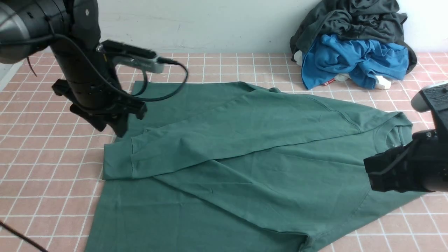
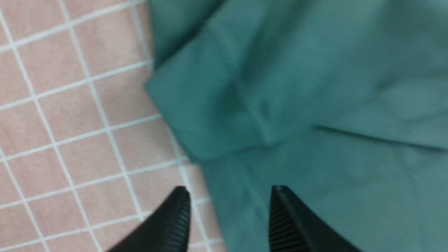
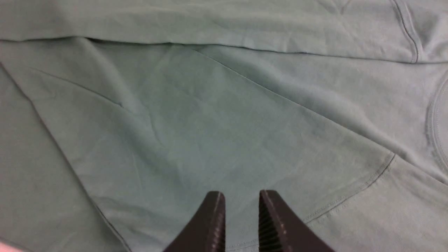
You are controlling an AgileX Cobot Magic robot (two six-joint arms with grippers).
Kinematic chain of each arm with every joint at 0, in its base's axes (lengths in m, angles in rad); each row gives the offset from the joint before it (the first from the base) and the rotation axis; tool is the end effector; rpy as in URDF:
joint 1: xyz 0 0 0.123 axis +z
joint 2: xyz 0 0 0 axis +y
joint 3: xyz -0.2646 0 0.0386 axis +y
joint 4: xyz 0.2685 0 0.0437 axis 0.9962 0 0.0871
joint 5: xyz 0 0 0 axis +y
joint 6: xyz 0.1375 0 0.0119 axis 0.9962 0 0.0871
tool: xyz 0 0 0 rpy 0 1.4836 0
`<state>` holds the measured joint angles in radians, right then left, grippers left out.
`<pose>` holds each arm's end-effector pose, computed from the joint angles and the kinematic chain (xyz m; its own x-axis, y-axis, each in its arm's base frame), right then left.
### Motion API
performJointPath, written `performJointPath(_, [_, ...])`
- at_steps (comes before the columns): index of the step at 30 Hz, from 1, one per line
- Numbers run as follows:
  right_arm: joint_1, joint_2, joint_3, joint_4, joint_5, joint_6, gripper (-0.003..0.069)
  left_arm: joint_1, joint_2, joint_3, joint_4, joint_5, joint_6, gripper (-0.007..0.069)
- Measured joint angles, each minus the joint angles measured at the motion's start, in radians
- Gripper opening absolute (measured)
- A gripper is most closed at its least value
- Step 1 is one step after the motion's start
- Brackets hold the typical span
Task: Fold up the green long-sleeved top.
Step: Use the left arm to drag and drop the cuff onto the cuff closest to the left arm, then use both arms simultaneously to clamp the lower edge of the clothing fabric
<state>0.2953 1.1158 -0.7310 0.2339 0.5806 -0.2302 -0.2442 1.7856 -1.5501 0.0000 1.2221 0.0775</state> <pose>0.2554 0.0961 0.2130 -0.7158 -0.2525 -0.6511 -0.3917 0.9170 0.0750 0.3811 -0.0950 0.2179 -0.9293 0.3114 -0.1985 0.3147 0.9491 0.0154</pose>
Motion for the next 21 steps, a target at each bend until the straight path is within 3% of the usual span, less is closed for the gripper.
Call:
performJointPath(3, [0.000,-0.004,0.000,0.019,0.008,-0.008,0.0135,-0.157,-0.163,0.189,0.000,-0.021,0.072,0.0410])
performJointPath(5, [0.000,-0.004,0.000,0.027,0.012,-0.008,0.0135,-0.202,-0.197,0.257,0.000,-0.035,0.102,0.0425])
performJointPath(9, [0.000,-0.004,0.000,0.089,0.022,-0.045,0.0135,-0.370,-0.289,0.572,0.082,-0.151,0.282,0.0448])
performJointPath(16, [0.001,-0.004,0.000,0.141,0.037,-0.124,0.0135,-0.418,-0.288,0.859,0.300,-0.349,0.327,0.0447])
performJointPath(21, [0.001,-0.004,0.000,0.147,0.041,-0.139,0.0135,-0.418,-0.272,0.932,0.388,-0.425,0.320,0.0440])
